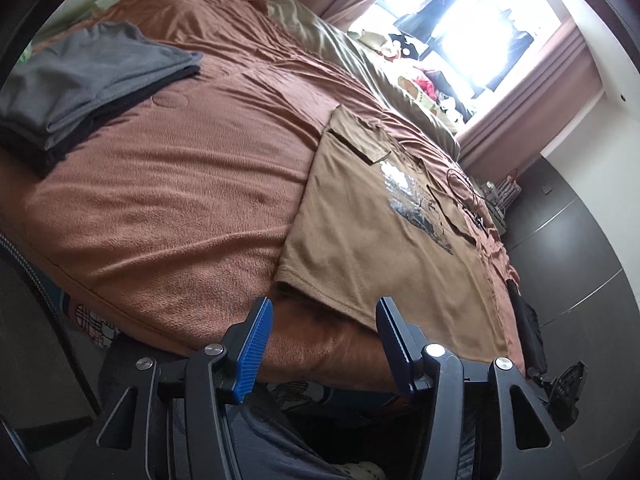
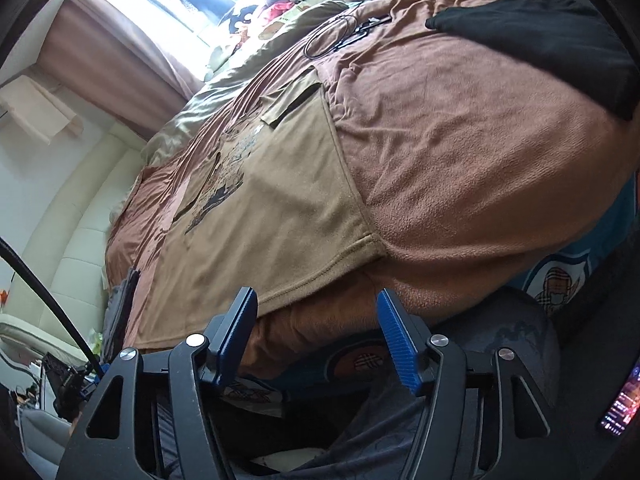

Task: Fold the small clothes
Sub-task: 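Move both tools down to the shirt's hem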

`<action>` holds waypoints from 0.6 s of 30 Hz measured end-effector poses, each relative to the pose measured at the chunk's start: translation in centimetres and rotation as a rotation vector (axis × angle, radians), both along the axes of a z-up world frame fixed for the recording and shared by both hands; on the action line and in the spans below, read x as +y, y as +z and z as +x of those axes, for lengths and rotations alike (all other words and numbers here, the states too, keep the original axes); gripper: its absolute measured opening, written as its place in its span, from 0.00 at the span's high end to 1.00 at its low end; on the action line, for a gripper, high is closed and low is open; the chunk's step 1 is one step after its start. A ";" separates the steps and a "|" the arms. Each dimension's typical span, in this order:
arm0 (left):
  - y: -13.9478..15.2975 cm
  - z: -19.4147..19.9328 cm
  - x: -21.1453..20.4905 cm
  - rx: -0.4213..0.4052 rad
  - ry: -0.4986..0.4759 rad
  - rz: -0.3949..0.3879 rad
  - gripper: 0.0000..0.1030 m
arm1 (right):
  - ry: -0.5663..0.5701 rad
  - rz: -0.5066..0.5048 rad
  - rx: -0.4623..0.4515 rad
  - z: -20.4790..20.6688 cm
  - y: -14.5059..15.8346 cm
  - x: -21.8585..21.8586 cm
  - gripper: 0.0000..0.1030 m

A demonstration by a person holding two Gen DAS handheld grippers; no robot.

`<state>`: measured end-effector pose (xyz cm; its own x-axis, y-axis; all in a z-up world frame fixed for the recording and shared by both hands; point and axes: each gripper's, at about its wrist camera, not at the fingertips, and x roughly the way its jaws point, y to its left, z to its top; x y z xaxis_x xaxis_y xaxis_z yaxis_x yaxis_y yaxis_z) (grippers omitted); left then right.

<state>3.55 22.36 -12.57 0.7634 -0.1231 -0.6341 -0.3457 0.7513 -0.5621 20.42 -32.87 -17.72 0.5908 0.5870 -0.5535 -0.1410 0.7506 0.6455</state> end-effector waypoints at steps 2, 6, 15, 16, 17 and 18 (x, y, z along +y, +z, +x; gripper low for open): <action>-0.4 1.0 0.2 0.012 0.003 -0.008 0.46 | -0.002 0.015 0.010 0.9 -0.5 -0.1 0.41; -1.7 2.8 0.5 0.051 0.009 -0.028 0.46 | -0.002 0.044 0.025 2.5 -1.5 -0.1 0.41; -5.0 5.2 1.1 0.140 0.009 -0.083 0.46 | 0.000 0.135 0.059 4.3 -4.0 -0.6 0.41; -5.2 5.4 1.0 0.145 0.004 -0.090 0.46 | 0.000 0.153 0.058 4.4 -4.2 -0.7 0.41; -5.4 5.6 0.9 0.148 0.000 -0.094 0.46 | 0.001 0.170 0.055 4.5 -4.3 -0.9 0.41; -5.5 5.7 0.9 0.149 -0.001 -0.095 0.46 | 0.002 0.189 0.051 4.5 -4.4 -1.0 0.41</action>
